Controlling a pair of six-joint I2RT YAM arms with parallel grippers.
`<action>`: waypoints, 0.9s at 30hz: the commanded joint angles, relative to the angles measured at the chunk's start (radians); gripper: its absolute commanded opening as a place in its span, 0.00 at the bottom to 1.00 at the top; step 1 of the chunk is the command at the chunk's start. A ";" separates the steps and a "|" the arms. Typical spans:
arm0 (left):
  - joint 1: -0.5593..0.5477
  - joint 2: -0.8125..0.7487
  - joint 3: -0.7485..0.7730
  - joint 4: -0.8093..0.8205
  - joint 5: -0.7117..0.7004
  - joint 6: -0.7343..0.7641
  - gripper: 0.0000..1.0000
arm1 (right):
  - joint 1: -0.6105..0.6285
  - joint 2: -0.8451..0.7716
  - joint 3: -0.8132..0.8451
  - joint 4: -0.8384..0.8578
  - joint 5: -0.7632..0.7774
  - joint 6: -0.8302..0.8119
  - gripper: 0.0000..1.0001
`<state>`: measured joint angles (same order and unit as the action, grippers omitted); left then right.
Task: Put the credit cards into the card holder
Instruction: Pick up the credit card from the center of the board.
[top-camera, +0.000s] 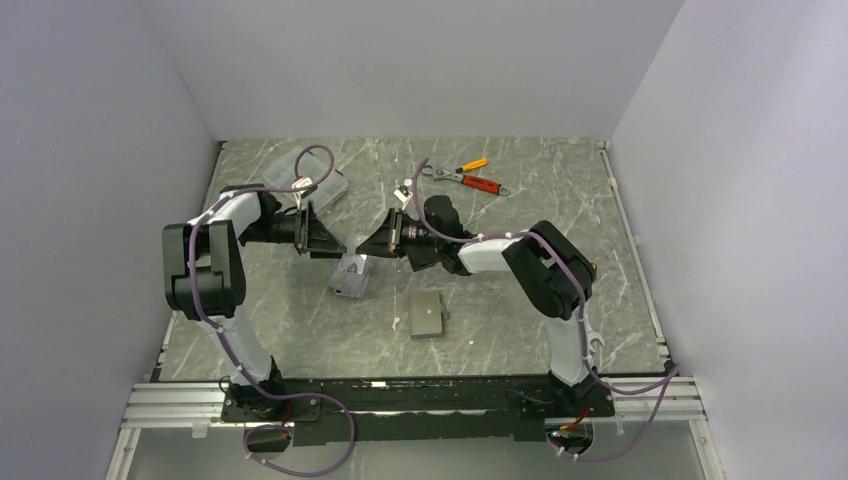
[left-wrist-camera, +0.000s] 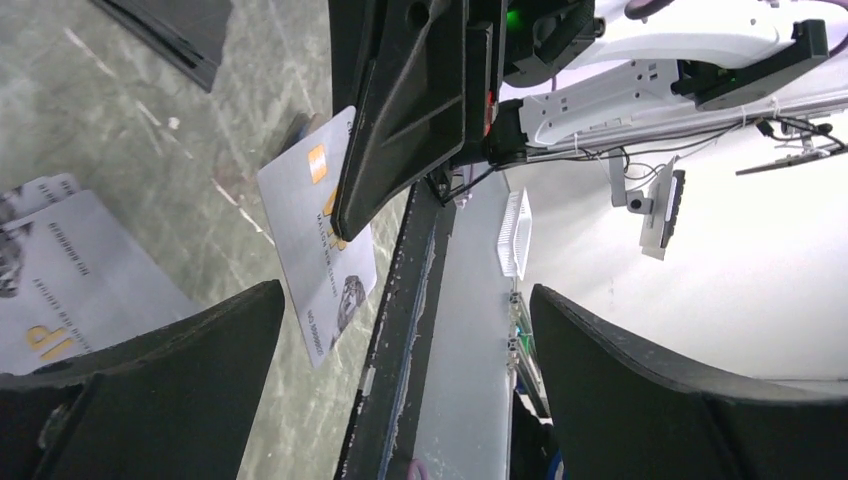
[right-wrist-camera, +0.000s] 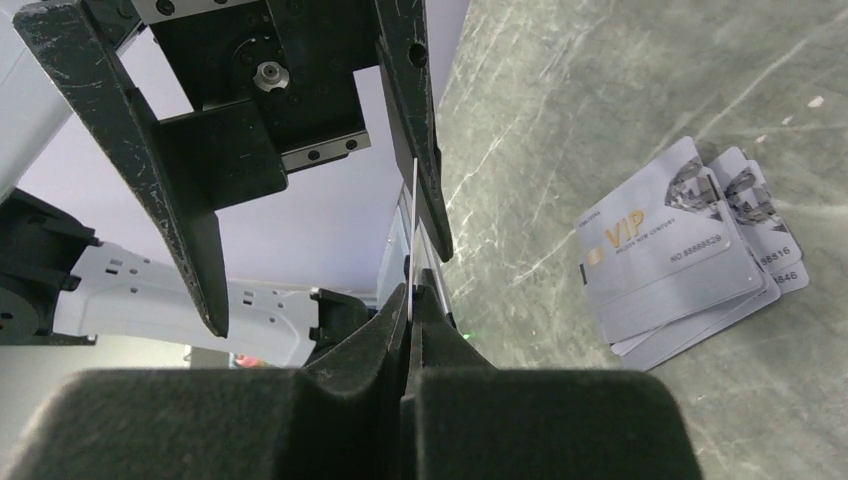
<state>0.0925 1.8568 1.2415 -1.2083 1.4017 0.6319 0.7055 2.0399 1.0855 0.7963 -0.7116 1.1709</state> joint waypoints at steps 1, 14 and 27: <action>-0.032 -0.109 0.032 -0.108 0.055 0.139 0.99 | -0.004 -0.120 0.008 -0.069 -0.023 -0.112 0.00; -0.135 -0.330 0.065 0.059 -0.032 -0.037 0.62 | -0.013 -0.383 0.001 -0.310 -0.051 -0.311 0.00; -0.181 -0.265 0.160 -0.359 0.086 0.377 0.43 | 0.023 -0.443 -0.001 -0.447 0.036 -0.419 0.00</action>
<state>-0.0841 1.5730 1.3186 -1.3830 1.3777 0.8185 0.7132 1.6341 1.0634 0.4702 -0.7387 0.8661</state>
